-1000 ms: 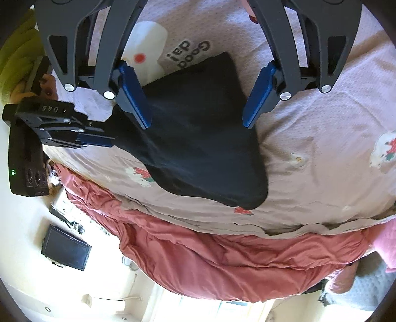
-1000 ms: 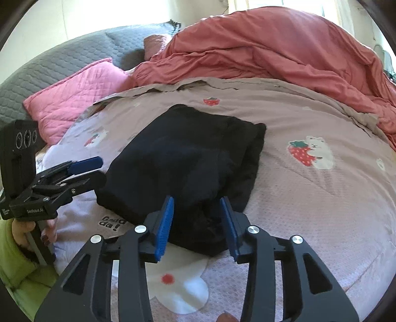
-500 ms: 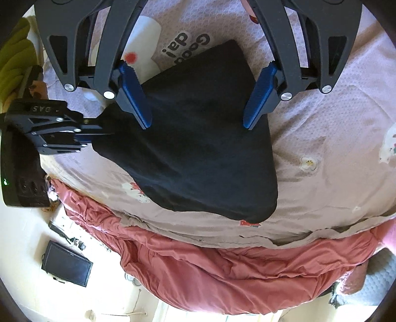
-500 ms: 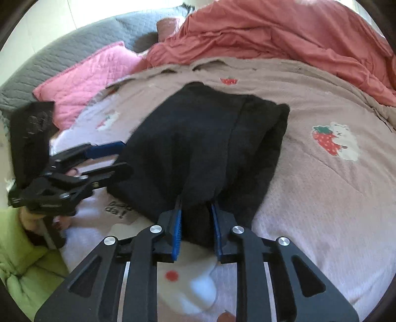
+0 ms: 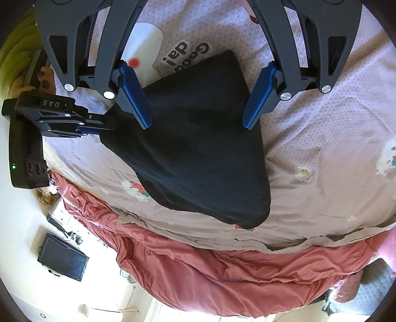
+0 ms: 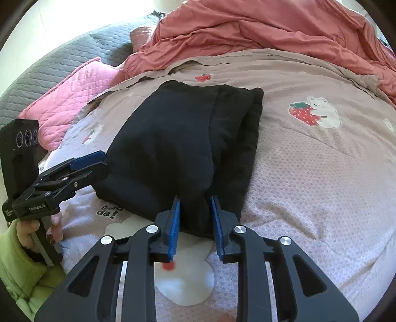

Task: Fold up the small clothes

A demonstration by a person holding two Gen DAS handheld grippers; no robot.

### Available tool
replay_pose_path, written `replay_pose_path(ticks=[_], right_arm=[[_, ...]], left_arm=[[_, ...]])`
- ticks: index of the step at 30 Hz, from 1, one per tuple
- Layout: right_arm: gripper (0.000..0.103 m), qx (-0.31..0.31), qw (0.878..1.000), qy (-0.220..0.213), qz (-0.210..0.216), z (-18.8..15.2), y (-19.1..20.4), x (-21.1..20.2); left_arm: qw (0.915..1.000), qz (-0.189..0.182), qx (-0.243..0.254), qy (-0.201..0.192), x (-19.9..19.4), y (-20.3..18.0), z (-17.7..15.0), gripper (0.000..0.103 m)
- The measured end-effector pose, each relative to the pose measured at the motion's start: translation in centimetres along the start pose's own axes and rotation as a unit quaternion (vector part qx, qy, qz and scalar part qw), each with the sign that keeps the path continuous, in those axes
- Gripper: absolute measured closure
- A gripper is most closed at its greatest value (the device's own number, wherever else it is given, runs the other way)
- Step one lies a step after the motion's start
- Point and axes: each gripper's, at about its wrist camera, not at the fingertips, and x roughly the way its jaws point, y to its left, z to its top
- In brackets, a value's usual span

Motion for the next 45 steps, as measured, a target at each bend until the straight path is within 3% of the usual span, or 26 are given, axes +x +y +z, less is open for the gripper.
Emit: replay_pose_path(ticks=[10, 34, 39, 43, 45], right_arm=[[0.072, 0.010, 1.000, 0.000, -0.021, -0.3, 0.3, -0.5], [0.067, 0.017, 0.999, -0.014, -0.048, -0.7, 0.4, -2.9], [0.056, 0.029, 0.998, -0.032, -0.052, -0.2, -0.2, -3.8], [0.037, 0.041, 0.996, -0.047, -0.056, 0.8, -0.7, -3.8], [0.037, 0.050, 0.996, -0.050, -0.052, 1.7, -0.9, -3.4]], left_arm=[[0.9995, 0.020, -0.025, 0.001, -1.0, 1.2, -0.2, 0.035], [0.9968, 0.074, -0.024, -0.018, -5.3, 1.1, -0.5, 0.031], [0.9961, 0.080, -0.031, -0.018, -5.4, 1.5, -0.5, 0.027], [0.9954, 0.077, -0.055, -0.010, -5.0, 2.6, 0.1, 0.025], [0.9951, 0.071, -0.069, -0.004, -4.5, 3.2, 0.7, 0.023]])
